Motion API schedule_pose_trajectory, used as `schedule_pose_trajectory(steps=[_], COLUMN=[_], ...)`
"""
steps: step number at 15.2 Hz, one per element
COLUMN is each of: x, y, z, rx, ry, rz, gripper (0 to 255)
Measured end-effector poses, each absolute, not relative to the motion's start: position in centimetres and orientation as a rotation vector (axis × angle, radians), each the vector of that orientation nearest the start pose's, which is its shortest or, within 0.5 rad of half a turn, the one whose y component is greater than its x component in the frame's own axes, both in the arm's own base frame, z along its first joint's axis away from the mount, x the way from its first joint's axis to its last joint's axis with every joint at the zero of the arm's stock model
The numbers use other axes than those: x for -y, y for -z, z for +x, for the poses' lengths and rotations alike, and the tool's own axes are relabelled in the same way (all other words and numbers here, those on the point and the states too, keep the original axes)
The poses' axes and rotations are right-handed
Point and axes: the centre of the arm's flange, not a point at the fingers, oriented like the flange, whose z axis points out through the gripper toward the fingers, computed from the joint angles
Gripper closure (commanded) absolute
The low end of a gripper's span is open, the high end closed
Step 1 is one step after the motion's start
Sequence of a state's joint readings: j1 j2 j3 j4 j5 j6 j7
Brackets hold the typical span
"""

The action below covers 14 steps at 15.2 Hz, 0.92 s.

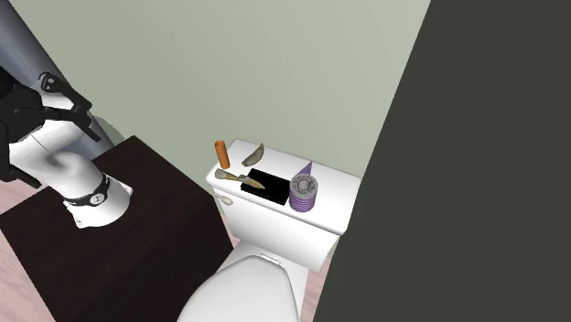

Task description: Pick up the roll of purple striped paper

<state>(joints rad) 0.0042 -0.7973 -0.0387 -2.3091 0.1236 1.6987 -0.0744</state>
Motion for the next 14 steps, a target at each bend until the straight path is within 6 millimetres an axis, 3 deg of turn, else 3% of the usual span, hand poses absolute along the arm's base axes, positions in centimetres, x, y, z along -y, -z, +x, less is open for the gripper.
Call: schedule_pose_trajectory(steps=[2, 4, 14], x=[-0.2, -1.9, -13.2], y=[-62.6, -61.6, -54.1], z=[31.8, 32.1, 34.4], rx=[0.058, 0.028, -0.168], ry=[0.287, 0.276, 0.208], rz=[-2.987, -2.994, -3.031], gripper=[0, 0, 0])
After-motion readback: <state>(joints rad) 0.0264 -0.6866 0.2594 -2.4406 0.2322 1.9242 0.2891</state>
